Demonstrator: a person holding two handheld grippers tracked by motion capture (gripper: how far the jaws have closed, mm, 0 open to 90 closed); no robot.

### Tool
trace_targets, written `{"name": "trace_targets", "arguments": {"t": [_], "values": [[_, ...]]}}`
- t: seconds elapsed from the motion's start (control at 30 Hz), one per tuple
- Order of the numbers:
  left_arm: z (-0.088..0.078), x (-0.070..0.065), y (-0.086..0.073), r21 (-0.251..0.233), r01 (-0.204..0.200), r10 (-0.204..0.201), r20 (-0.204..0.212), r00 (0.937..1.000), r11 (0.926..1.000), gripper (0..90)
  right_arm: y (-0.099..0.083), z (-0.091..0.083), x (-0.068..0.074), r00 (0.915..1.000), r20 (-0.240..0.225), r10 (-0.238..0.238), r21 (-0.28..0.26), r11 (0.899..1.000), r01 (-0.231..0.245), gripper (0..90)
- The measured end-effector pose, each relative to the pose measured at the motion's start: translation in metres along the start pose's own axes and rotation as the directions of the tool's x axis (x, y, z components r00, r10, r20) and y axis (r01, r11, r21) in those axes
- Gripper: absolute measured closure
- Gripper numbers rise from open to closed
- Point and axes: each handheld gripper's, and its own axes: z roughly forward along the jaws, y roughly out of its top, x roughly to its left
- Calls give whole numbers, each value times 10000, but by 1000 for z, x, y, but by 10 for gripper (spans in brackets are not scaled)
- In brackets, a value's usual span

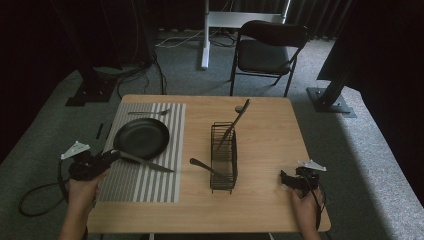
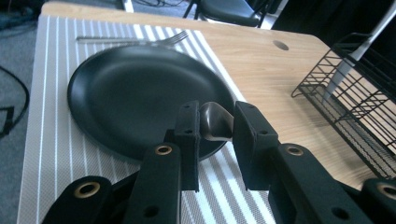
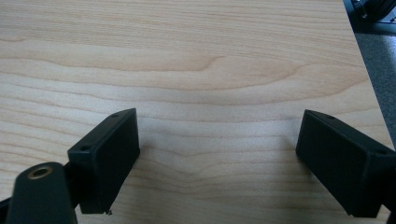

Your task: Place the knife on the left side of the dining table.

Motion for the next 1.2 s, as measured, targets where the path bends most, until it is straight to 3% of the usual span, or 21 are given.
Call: {"name": "trace_targets", "arguments": {"t": [0.43,0.7,0.97,1.2], "values": [[6,23,-22,258,722,-710,-480,9963,9971,678,0,0,0,10000,1,14,-2,10000,-14,125],[18,38,-35,914,1004,-898,-1131,9895,9907,642,0,0,0,10000,2,11,-1,10000,-11,125],[26,52,-44,1324,1559,-1412,-1137,9834,9789,632,0,0,0,10000,2,13,0,10000,-13,125],[32,58,-49,1512,1772,-1609,-1139,9804,9725,624,0,0,0,10000,2,12,-1,10000,-12,125]]}}
